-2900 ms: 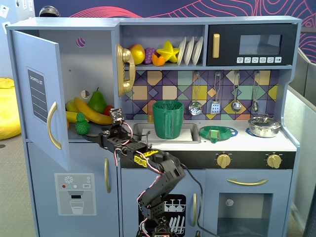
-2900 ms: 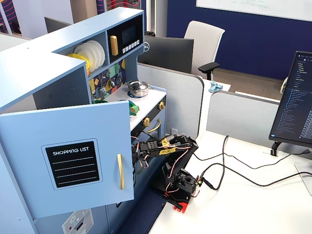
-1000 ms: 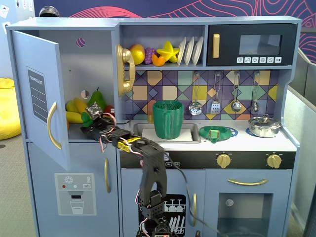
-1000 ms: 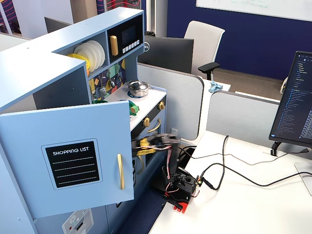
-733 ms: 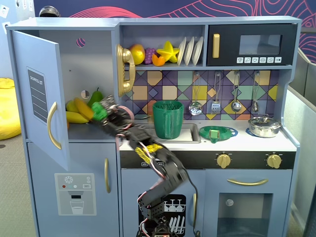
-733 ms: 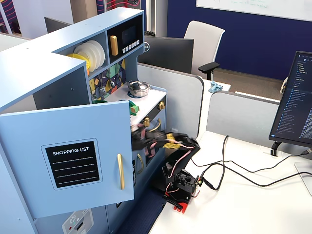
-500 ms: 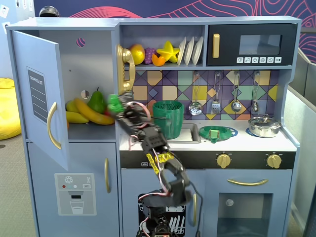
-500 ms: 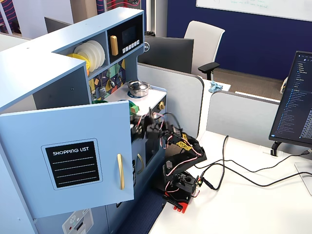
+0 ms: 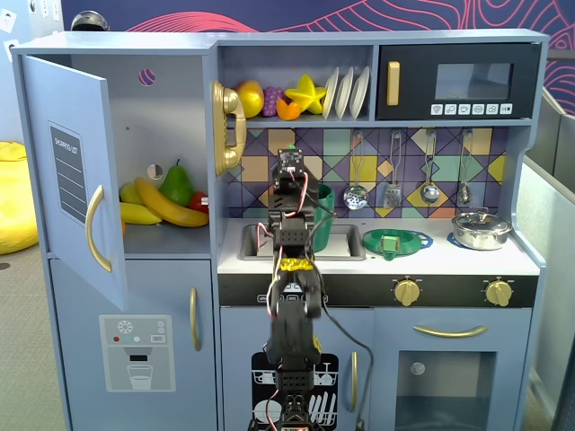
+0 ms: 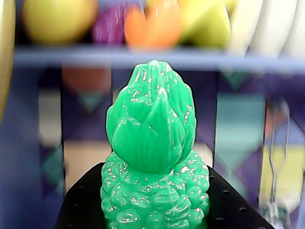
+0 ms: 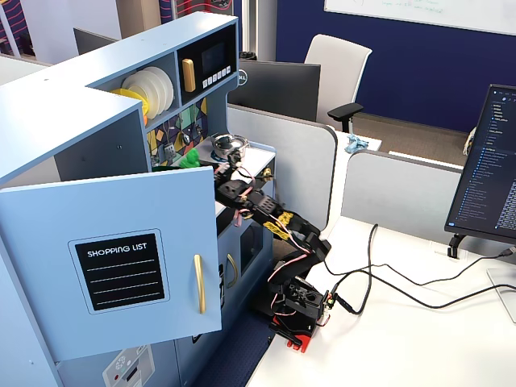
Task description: Pick up the green pineapple from the left cabinet and place it in the green recipient
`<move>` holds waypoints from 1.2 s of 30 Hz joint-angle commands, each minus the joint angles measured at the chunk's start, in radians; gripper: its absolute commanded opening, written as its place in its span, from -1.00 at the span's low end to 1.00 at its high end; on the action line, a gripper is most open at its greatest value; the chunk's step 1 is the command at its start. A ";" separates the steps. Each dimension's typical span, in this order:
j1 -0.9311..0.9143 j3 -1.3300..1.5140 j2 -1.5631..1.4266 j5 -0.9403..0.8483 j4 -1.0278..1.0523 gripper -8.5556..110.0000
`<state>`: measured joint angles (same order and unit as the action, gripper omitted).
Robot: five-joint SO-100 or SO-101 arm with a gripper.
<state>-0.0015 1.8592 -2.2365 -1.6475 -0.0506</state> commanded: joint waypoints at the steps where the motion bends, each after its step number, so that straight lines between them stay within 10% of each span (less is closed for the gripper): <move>1: -0.020 -0.158 0.143 0.009 -0.129 -0.86; 18: -0.064 -0.296 0.394 -0.026 -0.210 -0.85; 24: -0.080 -0.284 0.362 0.086 -0.198 -0.31; 36: -0.100 -0.233 0.275 0.066 -0.124 -0.31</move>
<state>-0.0859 1.6429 -1.8653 -1.5815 -0.2025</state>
